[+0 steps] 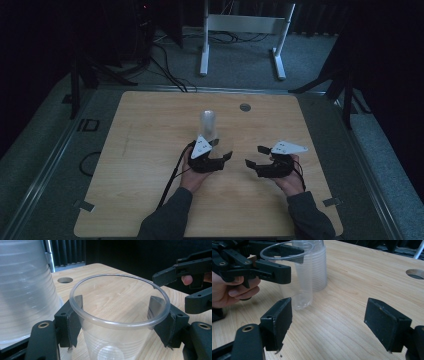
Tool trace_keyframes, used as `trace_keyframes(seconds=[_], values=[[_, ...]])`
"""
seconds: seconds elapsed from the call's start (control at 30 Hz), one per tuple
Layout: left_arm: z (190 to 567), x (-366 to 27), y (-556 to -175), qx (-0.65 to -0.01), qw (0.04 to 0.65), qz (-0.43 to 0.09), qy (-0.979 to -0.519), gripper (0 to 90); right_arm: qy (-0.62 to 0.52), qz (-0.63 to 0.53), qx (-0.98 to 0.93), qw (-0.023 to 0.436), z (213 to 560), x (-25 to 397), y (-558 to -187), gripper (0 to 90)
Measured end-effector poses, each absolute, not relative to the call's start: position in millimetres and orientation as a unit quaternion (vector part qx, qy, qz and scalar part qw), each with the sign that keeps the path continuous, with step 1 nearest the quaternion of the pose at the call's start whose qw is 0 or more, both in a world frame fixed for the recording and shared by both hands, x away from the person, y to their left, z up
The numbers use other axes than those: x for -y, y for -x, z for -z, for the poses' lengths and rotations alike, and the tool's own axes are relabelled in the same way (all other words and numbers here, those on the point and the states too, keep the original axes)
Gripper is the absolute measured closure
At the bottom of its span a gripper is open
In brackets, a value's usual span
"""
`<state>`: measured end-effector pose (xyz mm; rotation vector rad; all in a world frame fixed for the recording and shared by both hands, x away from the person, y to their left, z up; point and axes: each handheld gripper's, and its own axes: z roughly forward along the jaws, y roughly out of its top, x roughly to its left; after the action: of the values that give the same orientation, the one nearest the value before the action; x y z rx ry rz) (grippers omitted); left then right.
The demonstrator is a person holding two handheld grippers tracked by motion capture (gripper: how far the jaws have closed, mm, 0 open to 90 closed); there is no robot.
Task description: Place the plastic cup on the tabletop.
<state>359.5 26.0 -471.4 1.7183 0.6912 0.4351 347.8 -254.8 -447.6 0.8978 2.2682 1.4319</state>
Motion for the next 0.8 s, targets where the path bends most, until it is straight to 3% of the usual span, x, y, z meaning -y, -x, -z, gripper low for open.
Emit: trace_keyframes(seconds=[0.8], values=[[477.5,-21.2,-358.1,-0.298,0.578,-0.18,-0.738,29.6,-0.316,-0.5,-0.791,0.155,448.1,256.2,-347.6,22.1]])
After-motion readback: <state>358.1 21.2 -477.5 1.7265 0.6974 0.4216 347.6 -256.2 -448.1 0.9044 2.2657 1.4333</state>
